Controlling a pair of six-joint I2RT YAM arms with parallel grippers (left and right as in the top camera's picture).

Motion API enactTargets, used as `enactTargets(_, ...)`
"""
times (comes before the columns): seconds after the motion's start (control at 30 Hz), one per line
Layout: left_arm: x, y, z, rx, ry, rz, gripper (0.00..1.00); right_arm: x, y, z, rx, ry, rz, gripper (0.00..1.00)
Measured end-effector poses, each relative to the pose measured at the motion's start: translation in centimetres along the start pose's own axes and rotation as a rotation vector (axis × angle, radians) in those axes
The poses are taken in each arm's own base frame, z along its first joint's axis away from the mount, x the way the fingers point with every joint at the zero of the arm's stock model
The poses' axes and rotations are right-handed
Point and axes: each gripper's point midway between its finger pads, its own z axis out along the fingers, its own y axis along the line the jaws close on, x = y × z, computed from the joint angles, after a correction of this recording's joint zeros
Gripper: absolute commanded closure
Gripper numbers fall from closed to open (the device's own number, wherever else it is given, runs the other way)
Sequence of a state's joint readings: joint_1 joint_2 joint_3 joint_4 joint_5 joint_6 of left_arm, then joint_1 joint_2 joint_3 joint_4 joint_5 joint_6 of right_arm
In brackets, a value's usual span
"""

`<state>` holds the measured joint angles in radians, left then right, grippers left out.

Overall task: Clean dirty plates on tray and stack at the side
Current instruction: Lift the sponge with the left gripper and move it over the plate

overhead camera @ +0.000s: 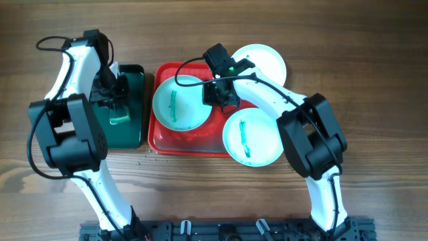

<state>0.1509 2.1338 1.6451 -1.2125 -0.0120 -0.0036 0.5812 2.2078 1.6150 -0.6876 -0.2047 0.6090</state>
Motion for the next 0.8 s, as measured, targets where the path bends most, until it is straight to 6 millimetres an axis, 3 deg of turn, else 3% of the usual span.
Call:
enactTargets(0.17, 0.1, 0.5, 0.0, -0.031, 0.005, -0.001, 0.67, 0.0, 0.0, 0.0, 0.0, -0.001, 0.0, 0.96)
enactTargets(0.37, -1.2, 0.6, 0.8, -0.039, -0.055, -0.007, 0.72, 0.0, 0.0, 0.0, -0.001, -0.001, 0.0, 0.96)
enactTargets(0.4, -0.9, 0.7, 1.5, -0.04, -0.045, -0.006, 0.75, 0.0, 0.0, 0.0, -0.001, -0.002, 0.0, 0.96)
enactTargets(0.43, -0.6, 0.7, 1.9, -0.04, -0.036, -0.006, 0.89, 0.0, 0.0, 0.0, -0.001, -0.002, 0.0, 0.96)
enactTargets(0.47, -0.5, 0.7, 2.0, -0.04, -0.036, -0.008, 0.96, 0.0, 0.0, 0.0, -0.001, -0.002, 0.0, 0.96)
enactTargets(0.8, -0.4, 0.3, 1.7, -0.019, -0.036, -0.04, 0.96, -0.2, 0.1, 0.0, -0.005, -0.007, -0.003, 0.96)
